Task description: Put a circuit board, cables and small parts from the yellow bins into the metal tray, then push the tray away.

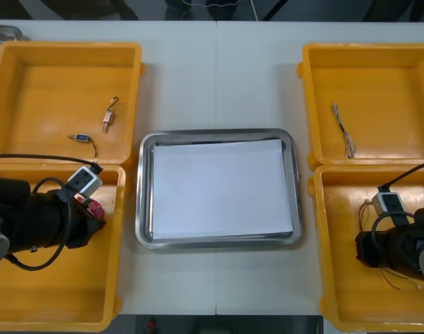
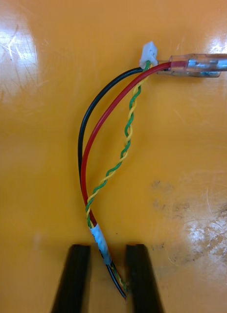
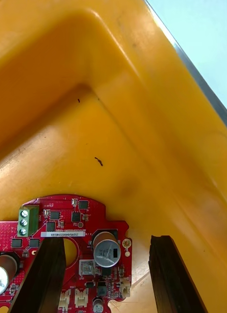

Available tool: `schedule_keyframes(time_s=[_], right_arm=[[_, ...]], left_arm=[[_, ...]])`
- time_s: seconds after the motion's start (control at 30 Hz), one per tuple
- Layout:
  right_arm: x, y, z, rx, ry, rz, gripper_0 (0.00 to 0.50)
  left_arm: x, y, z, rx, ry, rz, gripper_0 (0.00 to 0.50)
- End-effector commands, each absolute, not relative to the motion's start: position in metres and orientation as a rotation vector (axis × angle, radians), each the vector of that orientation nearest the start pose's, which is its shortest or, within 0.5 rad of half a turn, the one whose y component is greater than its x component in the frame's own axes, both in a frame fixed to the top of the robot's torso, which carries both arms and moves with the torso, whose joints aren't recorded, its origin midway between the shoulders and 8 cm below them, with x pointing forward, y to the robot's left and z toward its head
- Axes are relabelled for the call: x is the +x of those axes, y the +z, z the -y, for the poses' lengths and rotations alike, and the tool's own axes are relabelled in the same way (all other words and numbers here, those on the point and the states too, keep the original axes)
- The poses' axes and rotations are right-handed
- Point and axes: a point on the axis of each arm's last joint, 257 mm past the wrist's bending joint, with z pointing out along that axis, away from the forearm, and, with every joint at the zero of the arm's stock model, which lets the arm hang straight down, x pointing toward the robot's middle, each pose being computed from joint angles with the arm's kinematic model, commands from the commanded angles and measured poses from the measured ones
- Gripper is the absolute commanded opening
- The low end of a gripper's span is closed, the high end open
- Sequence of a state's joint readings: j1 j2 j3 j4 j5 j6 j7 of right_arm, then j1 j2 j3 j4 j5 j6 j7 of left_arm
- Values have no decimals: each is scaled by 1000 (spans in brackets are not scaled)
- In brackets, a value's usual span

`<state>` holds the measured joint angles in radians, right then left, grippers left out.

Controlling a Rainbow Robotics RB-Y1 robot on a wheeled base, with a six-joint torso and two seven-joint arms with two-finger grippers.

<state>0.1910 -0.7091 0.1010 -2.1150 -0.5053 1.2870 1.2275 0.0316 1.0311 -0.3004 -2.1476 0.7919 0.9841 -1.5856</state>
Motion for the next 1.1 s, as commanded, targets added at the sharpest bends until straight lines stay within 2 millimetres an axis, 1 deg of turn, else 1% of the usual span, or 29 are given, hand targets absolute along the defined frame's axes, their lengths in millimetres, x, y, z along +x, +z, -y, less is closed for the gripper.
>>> schedule_keyframes(time_s=[0.03,0.2,0.3,0.4,0.43,0.47,0.6,0.67,0.73,0.87,0.93,0.97,1.03,1.1], right_arm=[[336,-349,316,-73,13,-2671,0],[338,-348,319,-76,5,-2668,0],[342,-340,322,-70,-2,-2654,0],[345,-326,323,-74,-12,-2640,0],[344,-317,325,-71,-22,-2638,0],[344,-314,325,-69,-22,-2638,0],[342,-288,330,-60,-44,-2631,0],[340,-277,330,-56,-34,-2633,0],[338,-261,330,-59,-25,-2634,0],[332,-241,328,-64,-10,-2644,0],[329,-226,327,-77,-15,-2645,0],[328,-223,327,-79,-14,-2646,0],[325,-210,327,-91,-15,-2651,0],[323,-204,325,-107,-11,-2657,0]], left_arm=[[399,-276,-261,895,-15,-2307,500],[399,-278,-260,896,-16,-2310,500],[399,-280,-259,896,-16,-2314,500],[399,-283,-259,892,-22,-2314,500],[399,-286,-261,892,-18,-2319,500],[399,-286,-261,892,-16,-2319,500],[399,-288,-262,891,-16,-2324,500],[398,-289,-262,894,-16,-2325,500],[398,-290,-262,893,-10,-2326,500],[398,-290,-262,893,-8,-2326,500],[398,-291,-262,896,-5,-2325,500],[398,-291,-263,894,-5,-2327,500],[397,-292,-263,897,-1,-2327,500],[397,-293,-264,895,1,-2329,500]])
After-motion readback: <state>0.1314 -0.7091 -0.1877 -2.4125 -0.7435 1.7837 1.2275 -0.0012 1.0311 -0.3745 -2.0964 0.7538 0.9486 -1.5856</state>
